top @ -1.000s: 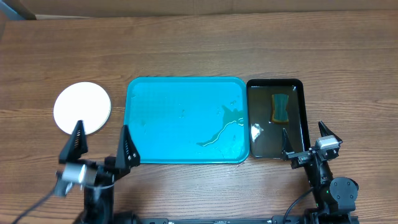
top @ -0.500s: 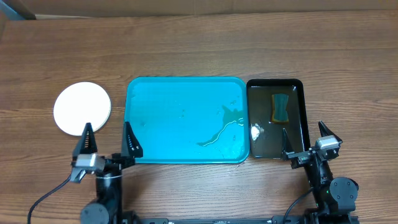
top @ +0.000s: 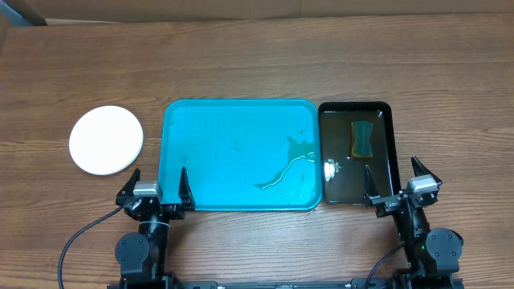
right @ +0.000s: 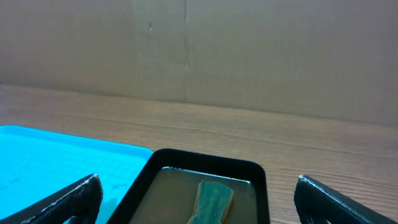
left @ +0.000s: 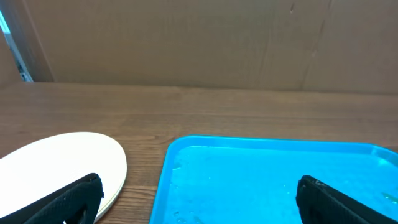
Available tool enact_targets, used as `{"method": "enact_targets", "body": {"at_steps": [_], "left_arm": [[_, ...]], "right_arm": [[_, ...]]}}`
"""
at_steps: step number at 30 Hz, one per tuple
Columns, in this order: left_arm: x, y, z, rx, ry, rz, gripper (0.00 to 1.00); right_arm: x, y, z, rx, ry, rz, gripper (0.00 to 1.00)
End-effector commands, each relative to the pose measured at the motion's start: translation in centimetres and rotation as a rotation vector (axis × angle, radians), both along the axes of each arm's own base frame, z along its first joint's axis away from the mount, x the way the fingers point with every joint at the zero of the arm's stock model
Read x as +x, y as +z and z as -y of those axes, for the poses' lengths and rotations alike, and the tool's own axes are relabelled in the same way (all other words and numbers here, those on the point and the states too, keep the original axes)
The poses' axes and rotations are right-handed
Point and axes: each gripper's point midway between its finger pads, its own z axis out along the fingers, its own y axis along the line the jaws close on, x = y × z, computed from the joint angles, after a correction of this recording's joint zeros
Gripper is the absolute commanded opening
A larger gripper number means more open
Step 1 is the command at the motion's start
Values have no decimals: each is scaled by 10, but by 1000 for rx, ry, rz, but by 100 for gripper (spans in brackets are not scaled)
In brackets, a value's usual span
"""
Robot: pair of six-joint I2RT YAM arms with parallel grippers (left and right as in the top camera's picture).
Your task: Clean dirty plates on tray and stack at the side
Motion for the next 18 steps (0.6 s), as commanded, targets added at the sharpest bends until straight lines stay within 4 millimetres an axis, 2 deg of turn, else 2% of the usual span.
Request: {"method": "enact_targets", "body": {"at_steps": [1, 18], "left_arm": [[0, 0, -1, 55, 7, 3, 100], [0, 0, 2, 55, -9, 4, 100]], "right_arm": [[0, -2, 1, -4, -5, 5, 100], [0, -2, 1, -4, -5, 5, 100]]}}
